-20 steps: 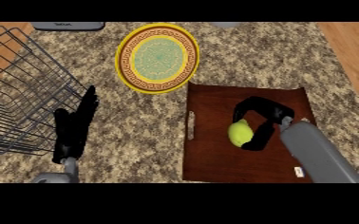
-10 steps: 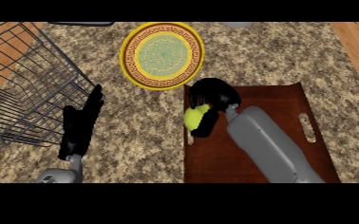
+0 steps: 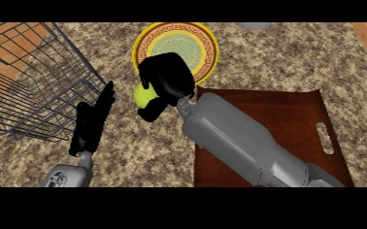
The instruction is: Pick the pear from the tray and place it in the plate
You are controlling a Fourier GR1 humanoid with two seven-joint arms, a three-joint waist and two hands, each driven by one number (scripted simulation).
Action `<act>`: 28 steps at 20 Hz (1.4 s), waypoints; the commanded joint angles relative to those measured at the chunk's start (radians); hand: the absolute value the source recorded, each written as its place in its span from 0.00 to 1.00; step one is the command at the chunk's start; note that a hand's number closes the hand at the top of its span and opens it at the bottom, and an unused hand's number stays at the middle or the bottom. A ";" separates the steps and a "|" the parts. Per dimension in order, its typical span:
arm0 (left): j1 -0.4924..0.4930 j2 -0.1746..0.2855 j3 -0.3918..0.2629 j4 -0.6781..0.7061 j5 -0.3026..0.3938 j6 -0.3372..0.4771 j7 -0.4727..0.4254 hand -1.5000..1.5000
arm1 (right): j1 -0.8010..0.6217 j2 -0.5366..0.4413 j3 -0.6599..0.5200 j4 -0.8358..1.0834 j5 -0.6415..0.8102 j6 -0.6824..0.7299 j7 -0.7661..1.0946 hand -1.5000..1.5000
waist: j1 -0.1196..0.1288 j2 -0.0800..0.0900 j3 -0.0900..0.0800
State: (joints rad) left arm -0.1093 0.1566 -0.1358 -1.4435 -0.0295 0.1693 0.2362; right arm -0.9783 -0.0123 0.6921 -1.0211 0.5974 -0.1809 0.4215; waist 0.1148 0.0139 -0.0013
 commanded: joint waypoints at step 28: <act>-0.043 -0.041 0.016 0.045 -0.026 0.022 -0.012 0.50 | -0.312 0.012 -0.034 0.704 -0.291 -0.240 -0.102 1.00 | -0.024 0.022 0.000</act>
State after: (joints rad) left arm -0.1239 0.1375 -0.1108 -1.4196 -0.0433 0.1769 0.2181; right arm -1.3119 0.0000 0.6794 -0.3761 0.3463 -0.4863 0.3948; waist 0.0959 0.0314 -0.0014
